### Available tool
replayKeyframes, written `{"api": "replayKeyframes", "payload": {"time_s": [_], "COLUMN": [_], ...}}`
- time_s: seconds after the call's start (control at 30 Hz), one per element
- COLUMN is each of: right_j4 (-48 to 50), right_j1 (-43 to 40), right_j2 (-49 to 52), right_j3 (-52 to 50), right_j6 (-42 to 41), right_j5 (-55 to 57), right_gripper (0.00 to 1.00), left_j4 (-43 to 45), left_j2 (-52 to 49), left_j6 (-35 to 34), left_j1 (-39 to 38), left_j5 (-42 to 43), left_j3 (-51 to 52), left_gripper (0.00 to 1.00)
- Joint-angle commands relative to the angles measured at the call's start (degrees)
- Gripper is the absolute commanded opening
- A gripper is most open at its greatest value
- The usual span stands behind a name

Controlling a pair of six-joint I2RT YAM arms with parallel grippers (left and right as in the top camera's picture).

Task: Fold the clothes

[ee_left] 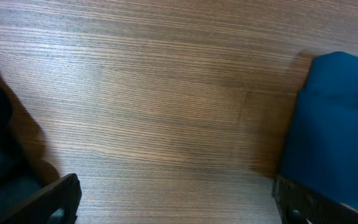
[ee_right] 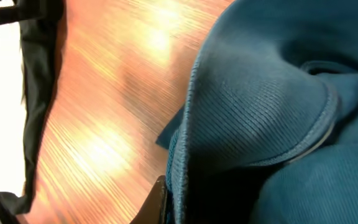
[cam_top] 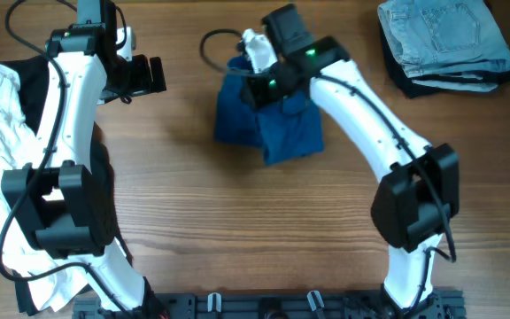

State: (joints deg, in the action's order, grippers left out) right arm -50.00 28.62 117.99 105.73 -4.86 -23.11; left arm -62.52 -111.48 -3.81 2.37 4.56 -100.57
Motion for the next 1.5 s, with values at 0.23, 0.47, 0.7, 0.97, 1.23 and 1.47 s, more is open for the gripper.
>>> {"api": "replayKeyframes", "payload": {"time_s": [0.23, 0.47, 0.7, 0.97, 1.23, 1.47], "right_j4": [10.86, -0.50, -12.94, -4.81, 8.48, 21.49], "right_j1": [1.81, -4.66, -13.64, -9.66, -12.50, -21.86], "right_j2": [4.22, 2.38, 2.34, 2.67, 2.67, 2.64], "right_j3": [0.00, 2.78, 2.14, -11.32, -20.06, -18.99], "right_j6": [-3.06, -1.07, 1.18, -1.99, -5.57, 6.38], "right_j5": [-0.15, 9.90, 1.60, 2.89, 23.52, 24.83], "right_gripper": [0.20, 0.79, 0.85, 0.78, 0.84, 0.89], "left_j4": [0.61, 0.57, 0.50, 1.64, 1.66, 1.97], "left_j2": [-0.07, -0.07, -3.41, -3.93, -3.93, -3.93], "left_j6": [-0.96, -0.90, 0.81, 0.79, 0.79, 0.79], "left_j1": [0.04, 0.00, 0.00, 0.00, 0.00, 0.00], "left_j5": [0.28, 3.76, 5.20, 5.22, 5.22, 5.22], "left_j3": [-0.37, -0.13, 1.86, 1.90, 1.90, 1.90], "left_gripper": [1.00, 1.00, 1.00, 1.00, 1.00, 1.00]}}
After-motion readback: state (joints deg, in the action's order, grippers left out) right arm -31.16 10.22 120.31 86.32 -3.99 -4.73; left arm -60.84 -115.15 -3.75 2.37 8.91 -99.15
